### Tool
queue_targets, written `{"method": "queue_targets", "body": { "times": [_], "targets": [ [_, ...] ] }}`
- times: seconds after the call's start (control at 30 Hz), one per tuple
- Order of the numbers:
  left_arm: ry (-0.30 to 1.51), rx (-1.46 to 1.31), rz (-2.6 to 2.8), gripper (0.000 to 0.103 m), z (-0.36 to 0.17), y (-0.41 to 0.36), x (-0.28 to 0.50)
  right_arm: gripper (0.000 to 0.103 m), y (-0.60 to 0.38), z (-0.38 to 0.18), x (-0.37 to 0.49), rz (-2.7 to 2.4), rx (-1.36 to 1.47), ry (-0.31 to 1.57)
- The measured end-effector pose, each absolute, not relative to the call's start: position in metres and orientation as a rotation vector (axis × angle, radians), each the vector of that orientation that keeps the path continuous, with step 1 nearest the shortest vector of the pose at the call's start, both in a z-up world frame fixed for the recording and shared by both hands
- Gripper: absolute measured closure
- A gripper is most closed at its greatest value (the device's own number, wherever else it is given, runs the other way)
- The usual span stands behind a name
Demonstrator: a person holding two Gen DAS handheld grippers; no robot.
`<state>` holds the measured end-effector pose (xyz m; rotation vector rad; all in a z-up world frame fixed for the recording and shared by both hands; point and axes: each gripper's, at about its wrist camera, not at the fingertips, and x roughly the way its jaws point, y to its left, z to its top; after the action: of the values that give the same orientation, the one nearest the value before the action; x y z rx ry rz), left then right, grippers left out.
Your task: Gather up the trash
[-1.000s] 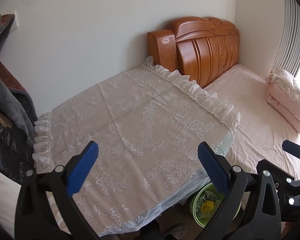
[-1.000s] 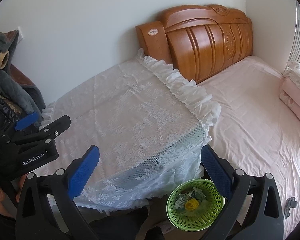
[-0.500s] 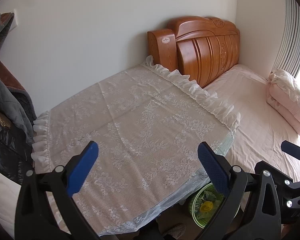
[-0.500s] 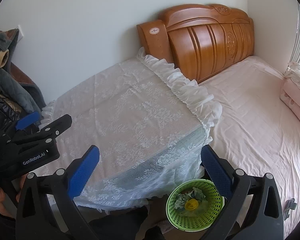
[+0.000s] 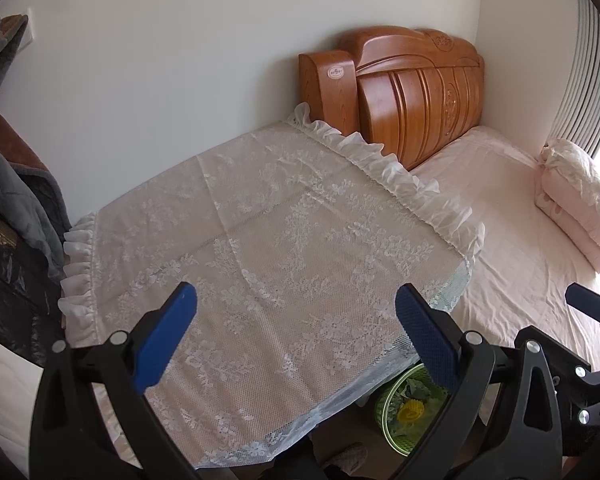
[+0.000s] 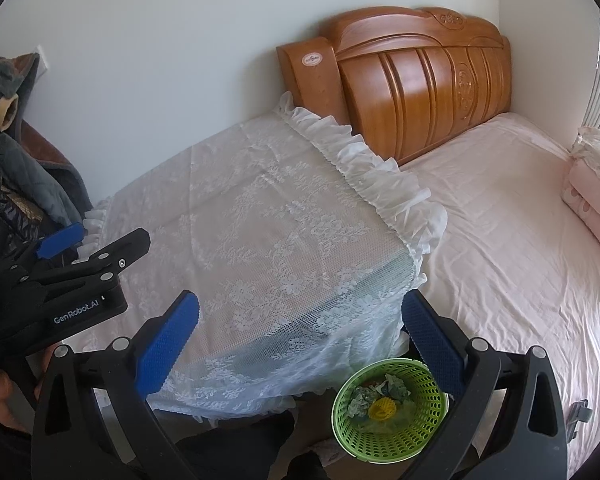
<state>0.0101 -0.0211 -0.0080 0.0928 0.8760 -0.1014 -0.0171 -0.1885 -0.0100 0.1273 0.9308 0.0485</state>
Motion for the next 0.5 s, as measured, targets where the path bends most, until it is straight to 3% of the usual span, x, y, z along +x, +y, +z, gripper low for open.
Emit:
{"method": "queue_targets", "body": {
  "times": [0.5],
  "targets": [
    [0.874, 0.069, -0.085, 0.008, -0.021, -0.009, 0.031, 0.002, -0.182, -0.016, -0.009, 0.058, 0.119, 0.950]
  ]
}}
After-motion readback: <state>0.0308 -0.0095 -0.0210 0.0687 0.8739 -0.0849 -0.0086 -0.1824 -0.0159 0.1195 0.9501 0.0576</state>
